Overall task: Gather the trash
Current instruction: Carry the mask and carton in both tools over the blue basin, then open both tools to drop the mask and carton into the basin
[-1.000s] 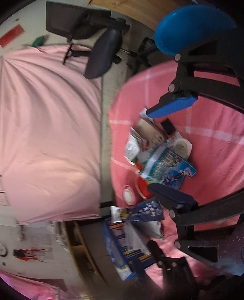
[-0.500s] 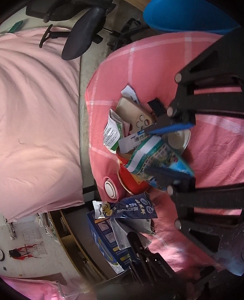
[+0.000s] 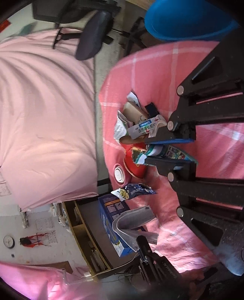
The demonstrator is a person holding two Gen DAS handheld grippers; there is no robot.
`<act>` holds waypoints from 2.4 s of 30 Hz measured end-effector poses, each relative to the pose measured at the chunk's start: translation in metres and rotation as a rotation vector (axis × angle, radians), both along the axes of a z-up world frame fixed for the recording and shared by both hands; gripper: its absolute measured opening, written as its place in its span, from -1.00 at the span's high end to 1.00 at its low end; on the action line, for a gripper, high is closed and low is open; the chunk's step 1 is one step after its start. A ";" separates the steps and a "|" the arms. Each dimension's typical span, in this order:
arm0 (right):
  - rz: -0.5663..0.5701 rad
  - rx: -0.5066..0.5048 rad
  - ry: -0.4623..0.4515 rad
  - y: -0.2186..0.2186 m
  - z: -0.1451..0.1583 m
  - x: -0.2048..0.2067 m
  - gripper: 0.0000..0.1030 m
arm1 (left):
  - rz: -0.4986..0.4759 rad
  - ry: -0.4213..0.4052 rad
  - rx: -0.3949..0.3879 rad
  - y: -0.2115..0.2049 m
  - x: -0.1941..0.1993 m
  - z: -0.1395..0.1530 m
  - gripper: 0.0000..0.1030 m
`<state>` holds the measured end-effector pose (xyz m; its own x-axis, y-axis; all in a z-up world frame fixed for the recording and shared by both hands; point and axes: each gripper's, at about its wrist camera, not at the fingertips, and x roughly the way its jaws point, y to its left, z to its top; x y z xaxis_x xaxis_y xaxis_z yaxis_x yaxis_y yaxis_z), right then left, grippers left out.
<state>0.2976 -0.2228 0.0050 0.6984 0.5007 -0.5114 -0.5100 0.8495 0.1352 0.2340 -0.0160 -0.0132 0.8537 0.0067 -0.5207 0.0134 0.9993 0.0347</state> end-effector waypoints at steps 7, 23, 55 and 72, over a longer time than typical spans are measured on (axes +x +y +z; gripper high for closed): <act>0.009 0.008 -0.189 -0.001 0.020 -0.034 0.28 | 0.017 -0.100 -0.034 -0.013 -0.018 0.033 1.00; -0.413 0.073 -0.667 -0.086 0.078 -0.091 0.27 | -0.244 -0.287 -0.103 -0.140 -0.006 0.113 1.00; -0.891 0.173 0.014 -0.290 -0.022 -0.026 0.15 | -0.508 0.263 -0.232 -0.344 0.111 0.019 0.89; -0.856 0.109 -0.114 -0.269 0.004 -0.030 -0.60 | -0.396 0.107 -0.266 -0.287 0.090 0.043 0.08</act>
